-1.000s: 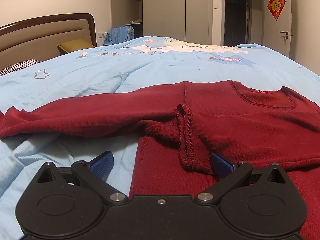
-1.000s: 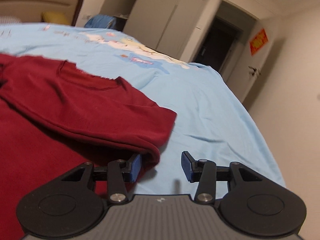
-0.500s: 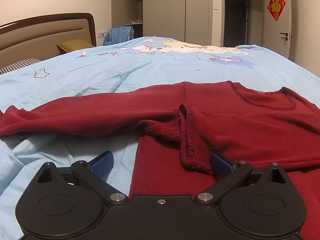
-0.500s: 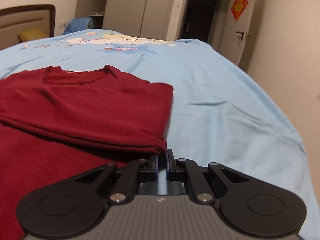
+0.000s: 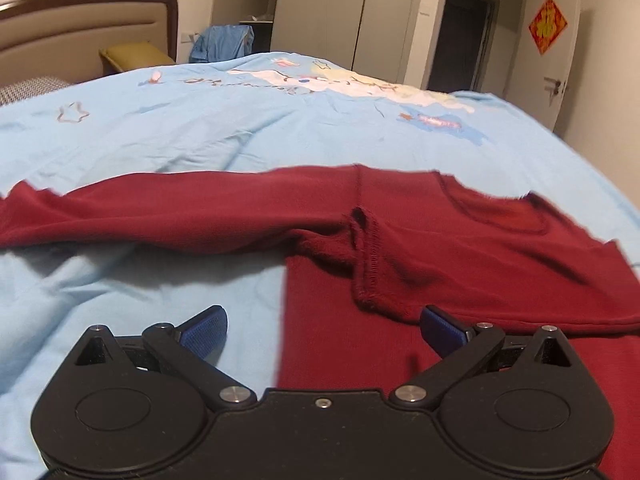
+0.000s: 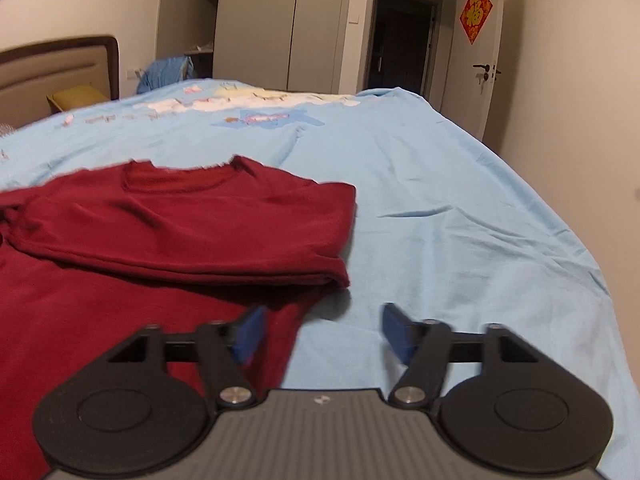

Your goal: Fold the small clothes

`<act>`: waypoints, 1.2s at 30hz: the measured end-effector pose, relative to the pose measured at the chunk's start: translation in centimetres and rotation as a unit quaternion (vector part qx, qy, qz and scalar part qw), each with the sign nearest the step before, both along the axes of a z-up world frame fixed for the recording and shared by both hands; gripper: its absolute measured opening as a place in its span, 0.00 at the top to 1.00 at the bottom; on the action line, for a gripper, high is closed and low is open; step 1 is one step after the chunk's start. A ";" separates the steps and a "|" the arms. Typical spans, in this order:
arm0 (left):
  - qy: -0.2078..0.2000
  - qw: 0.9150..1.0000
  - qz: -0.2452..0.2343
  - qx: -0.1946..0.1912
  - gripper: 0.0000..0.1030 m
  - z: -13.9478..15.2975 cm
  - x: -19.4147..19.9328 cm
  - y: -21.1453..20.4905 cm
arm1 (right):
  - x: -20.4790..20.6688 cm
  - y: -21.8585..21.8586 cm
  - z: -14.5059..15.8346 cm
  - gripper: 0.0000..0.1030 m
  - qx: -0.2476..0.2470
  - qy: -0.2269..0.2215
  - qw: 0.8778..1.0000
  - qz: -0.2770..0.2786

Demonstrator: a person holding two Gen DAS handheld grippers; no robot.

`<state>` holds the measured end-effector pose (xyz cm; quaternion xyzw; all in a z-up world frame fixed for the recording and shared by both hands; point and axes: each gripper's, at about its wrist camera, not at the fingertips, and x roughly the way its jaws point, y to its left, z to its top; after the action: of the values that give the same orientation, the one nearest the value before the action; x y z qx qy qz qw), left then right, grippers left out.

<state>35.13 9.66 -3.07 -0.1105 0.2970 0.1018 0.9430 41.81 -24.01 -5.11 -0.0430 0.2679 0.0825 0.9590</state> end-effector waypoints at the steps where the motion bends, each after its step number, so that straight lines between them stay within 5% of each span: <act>1: -0.009 1.000 0.004 -0.004 0.01 0.5 -1.0 0.8 | -0.6 0.1 0.4 0.14 0.011 -0.003 1.000 0.006; 5: -0.034 0.998 0.060 -0.008 0.01 2.3 -4.6 5.5 | -3.4 1.2 1.4 0.01 0.028 -0.018 0.999 0.038; 12: -0.025 0.979 0.202 -0.001 0.01 2.5 -7.9 17.3 | -7.3 4.5 1.2 0.00 0.059 -0.014 0.995 0.085; 18: -0.026 0.970 0.224 -0.093 0.01 1.4 -8.6 23.6 | -9.5 6.8 -1.4 0.00 0.085 0.009 0.994 0.074; 23: -0.048 0.959 0.267 -0.082 0.03 1.5 -7.2 25.4 | -10.6 8.5 -2.7 0.00 0.048 0.000 0.998 0.051; 26: -0.039 0.946 0.312 -0.073 0.19 1.4 -5.9 26.4 | -10.8 8.8 -2.8 0.00 0.037 0.000 0.998 0.051; 30: -0.031 0.934 0.347 -0.080 0.65 0.9 -5.1 27.5 | -10.7 8.7 -3.0 0.00 0.042 0.003 0.998 0.050; 33: -0.041 0.921 0.372 -0.105 0.86 0.6 -5.8 28.5 | -10.8 8.9 -3.1 0.00 0.037 0.001 0.998 0.050; 36: -0.094 0.910 0.379 -0.138 0.95 0.8 -7.9 28.8 | -10.9 9.0 -3.2 0.00 0.031 -0.002 0.998 0.051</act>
<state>27.24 38.43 -2.31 -0.3531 0.1538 0.3987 0.8323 30.93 -15.00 -8.35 -0.0266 0.2608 0.1392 0.9549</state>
